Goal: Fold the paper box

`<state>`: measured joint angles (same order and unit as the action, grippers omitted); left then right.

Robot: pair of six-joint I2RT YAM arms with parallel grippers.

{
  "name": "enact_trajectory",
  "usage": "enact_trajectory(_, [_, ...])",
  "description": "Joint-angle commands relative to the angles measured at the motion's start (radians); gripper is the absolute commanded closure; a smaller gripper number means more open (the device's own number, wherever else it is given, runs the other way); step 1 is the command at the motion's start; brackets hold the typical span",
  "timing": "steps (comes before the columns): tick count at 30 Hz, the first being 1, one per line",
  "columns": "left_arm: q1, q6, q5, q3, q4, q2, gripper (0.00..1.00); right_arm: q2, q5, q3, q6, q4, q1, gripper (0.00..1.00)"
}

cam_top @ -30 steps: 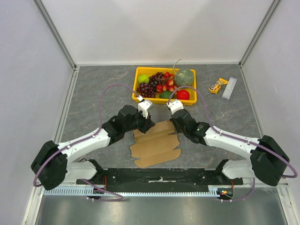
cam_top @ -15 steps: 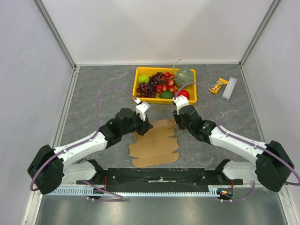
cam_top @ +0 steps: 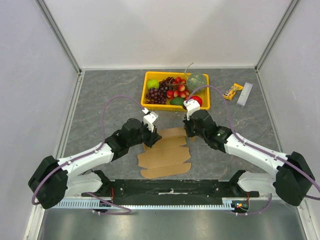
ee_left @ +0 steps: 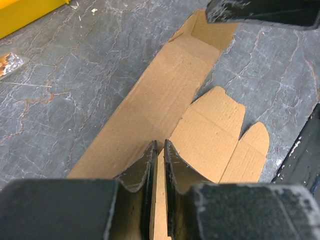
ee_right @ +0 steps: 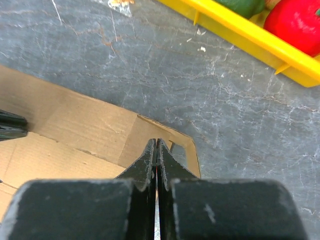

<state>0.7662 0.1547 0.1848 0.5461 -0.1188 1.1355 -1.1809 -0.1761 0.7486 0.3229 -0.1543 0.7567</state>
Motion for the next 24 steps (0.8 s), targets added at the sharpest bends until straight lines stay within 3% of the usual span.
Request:
enact_trajectory(1, [0.004,-0.010,-0.022,-0.015,-0.062,-0.034,0.85,-0.062,0.021,0.052,0.008,-0.011,-0.002,1.00])
enact_trajectory(15, [0.004,-0.018,-0.031,-0.029,-0.082,-0.036,0.85,-0.178,0.098,0.051,0.028,0.001,-0.003,1.00])
enact_trajectory(24, [0.004,-0.017,-0.022,-0.028,-0.082,-0.017,0.85,-0.152,0.289,-0.057,0.120,0.205,-0.077,1.00])
